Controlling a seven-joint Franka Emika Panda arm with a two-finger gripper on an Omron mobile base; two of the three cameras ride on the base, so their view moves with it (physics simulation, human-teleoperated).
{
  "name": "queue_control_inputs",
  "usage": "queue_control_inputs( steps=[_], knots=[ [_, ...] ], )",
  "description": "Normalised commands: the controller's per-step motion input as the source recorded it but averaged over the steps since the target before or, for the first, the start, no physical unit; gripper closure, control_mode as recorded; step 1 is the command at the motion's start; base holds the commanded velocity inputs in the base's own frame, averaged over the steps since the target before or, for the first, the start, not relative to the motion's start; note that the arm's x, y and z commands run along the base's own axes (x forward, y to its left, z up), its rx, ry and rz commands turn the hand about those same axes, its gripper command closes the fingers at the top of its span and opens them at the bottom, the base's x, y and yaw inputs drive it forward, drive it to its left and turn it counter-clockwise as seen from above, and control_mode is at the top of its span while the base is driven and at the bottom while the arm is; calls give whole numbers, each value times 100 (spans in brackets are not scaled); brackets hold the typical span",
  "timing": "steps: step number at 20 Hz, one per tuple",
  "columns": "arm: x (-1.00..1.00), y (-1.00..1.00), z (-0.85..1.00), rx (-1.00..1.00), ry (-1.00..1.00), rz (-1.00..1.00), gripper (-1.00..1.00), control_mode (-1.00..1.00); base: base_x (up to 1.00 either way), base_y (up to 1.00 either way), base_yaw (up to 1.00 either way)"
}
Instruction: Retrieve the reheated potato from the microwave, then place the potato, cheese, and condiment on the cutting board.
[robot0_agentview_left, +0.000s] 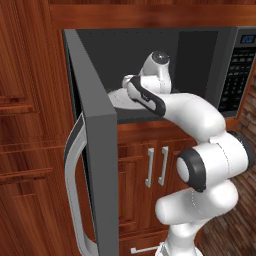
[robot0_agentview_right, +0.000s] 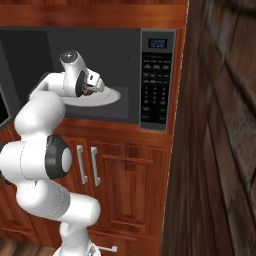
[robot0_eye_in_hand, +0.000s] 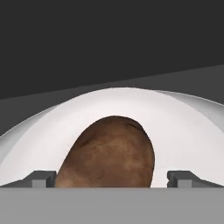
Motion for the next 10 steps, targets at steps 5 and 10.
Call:
queue_control_inputs(
  steps=[5, 10],
  knots=[
    [9, -4, -15, 0, 0, 0, -100, -100, 0, 0, 0],
    [19, -1, -10, 0, 0, 0, -100, -100, 0, 0, 0]
  ],
)
